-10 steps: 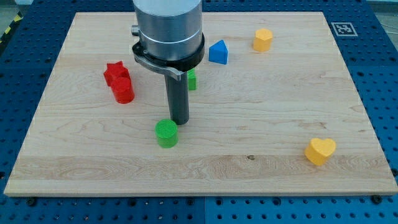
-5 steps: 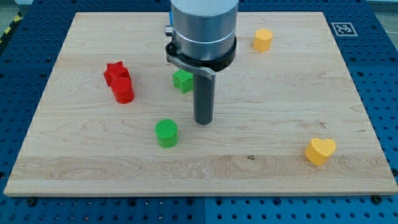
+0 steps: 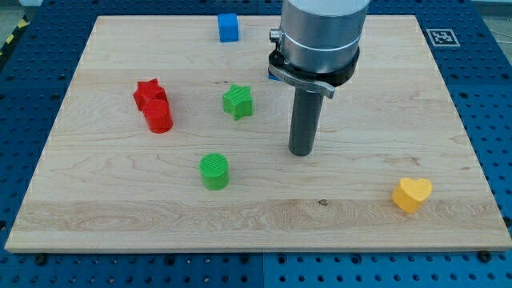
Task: Place the arm right to the green star
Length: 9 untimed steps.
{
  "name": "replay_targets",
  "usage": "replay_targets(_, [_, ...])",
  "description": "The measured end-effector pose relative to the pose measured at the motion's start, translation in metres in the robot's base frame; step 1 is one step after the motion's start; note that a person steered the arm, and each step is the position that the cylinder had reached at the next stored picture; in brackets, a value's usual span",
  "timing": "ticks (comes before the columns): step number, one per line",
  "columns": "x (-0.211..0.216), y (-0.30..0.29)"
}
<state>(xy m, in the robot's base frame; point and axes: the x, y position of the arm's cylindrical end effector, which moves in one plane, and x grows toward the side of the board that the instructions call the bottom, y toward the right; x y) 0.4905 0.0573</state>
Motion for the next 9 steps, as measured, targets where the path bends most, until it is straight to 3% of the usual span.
replay_targets(9, [-0.035,0.013])
